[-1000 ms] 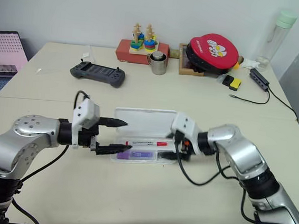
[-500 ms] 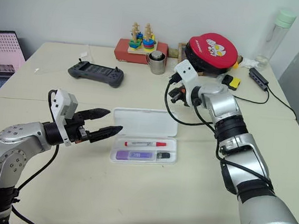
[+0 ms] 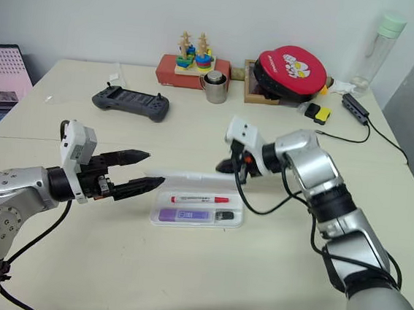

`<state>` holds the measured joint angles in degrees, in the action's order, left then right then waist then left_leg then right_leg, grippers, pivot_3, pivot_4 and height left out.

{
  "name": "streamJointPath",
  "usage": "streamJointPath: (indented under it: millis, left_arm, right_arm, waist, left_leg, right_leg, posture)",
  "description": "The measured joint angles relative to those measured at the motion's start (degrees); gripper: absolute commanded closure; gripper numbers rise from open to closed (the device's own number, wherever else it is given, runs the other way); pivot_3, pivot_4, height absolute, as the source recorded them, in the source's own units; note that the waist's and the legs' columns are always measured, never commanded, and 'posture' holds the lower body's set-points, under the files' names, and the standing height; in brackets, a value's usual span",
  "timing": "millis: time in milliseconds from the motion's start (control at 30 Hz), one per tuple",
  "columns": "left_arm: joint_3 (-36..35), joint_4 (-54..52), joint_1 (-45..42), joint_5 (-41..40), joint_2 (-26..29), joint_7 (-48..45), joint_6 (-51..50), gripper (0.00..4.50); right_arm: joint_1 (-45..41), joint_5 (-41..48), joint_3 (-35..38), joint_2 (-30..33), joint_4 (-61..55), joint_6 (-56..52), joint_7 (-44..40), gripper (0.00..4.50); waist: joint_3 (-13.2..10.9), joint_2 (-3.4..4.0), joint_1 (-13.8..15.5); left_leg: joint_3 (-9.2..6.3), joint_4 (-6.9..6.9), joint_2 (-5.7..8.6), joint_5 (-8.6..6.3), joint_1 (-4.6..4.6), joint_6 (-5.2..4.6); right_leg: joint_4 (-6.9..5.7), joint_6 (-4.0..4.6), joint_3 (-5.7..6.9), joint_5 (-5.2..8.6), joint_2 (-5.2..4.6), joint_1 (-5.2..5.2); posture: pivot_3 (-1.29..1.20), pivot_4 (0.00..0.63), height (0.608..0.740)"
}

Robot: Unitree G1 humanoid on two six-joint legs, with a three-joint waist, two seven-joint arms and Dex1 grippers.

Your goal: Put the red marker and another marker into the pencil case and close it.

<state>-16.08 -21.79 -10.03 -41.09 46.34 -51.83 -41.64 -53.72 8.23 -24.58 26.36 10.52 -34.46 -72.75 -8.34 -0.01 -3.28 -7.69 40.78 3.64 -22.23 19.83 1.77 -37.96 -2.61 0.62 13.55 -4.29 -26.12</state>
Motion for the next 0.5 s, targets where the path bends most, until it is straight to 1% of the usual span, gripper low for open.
streamJointPath:
  millis: [167,333,433,500]
  left_arm:
    - [0.01,-3.63,4.1,-1.67,2.69,-2.88,-0.63,0.0]
    - [0.21,-4.33,6.32,-1.41,4.21,-4.42,-0.39,0.0]
    - [0.7,-4.23,6.49,-0.59,4.53,-4.99,0.11,0.0]
    - [0.99,-2.48,4.71,0.04,3.76,-3.73,0.84,0.0]
  right_arm:
    - [2.1,-1.1,-2.63,2.81,-5.62,-0.49,-1.82,4.45]
    - [4.68,-5.87,-7.29,2.93,-5.33,1.06,0.45,4.45]
    - [4.81,-6.71,-7.17,2.84,-5.55,1.34,0.77,4.45]
    - [6.25,-5.47,-5.38,2.5,-5.89,-0.03,1.48,4.45]
  waist:
    - [0.0,0.0,0.11]
    - [0.0,0.0,0.25]
    - [0.01,-0.02,0.35]
    - [0.01,-0.02,0.65]
  left_leg:
    - [0.0,-0.02,-0.02,0.0,-0.02,0.0]
    - [0.03,-0.01,0.0,0.0,-0.02,0.0]
    - [0.02,-0.01,-0.01,0.0,-0.04,0.0]
    - [0.0,0.01,-0.01,0.0,-0.04,0.0]
  right_leg:
    - [0.01,0.0,0.01,0.0,0.01,0.01]
    - [0.02,0.0,0.0,0.0,0.01,0.02]
    - [0.02,0.0,0.01,0.0,0.01,0.05]
    - [0.03,0.0,0.03,0.0,0.02,0.07]
  posture:
    - [0.0,0.15,0.74]
    - [0.0,0.15,0.74]
    - [0.0,0.15,0.74]
    - [0.0,0.15,0.74]
